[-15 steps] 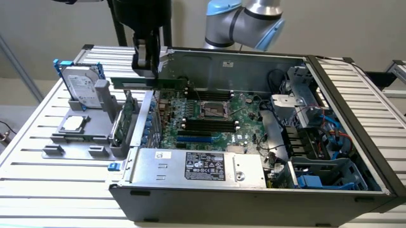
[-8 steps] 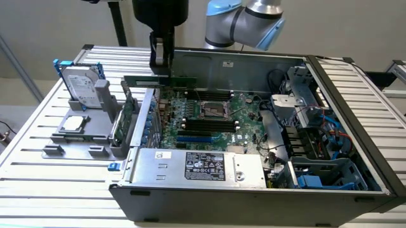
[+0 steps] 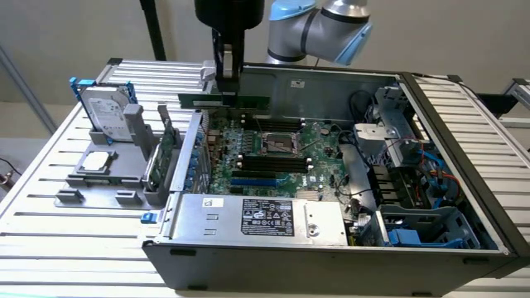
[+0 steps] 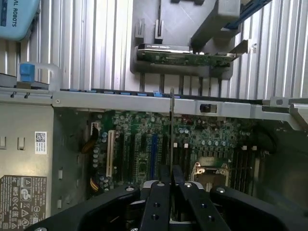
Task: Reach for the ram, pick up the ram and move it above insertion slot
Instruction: 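Pick up the ram and move it above insertion slot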
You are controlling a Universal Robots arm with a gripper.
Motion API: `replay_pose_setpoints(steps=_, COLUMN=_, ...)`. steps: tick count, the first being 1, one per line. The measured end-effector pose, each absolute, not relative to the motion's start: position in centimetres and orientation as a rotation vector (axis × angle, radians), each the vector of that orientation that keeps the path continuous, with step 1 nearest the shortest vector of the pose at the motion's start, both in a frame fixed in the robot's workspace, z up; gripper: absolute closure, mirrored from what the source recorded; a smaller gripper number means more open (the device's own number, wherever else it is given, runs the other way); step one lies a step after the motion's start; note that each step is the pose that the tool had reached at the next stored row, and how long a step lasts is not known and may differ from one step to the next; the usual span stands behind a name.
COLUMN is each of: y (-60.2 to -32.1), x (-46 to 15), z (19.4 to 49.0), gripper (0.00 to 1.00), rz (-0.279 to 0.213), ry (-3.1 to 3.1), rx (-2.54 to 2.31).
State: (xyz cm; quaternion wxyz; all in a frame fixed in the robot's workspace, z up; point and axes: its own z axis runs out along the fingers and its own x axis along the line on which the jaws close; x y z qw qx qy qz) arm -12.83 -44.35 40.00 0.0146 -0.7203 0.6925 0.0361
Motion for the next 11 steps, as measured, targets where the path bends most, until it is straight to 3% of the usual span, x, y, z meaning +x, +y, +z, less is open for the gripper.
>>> replay_pose_setpoints(steps=11, y=-42.3, x=-10.1, z=40.0, gripper=0.87, rz=0.111, ry=2.155, rx=-2.242)
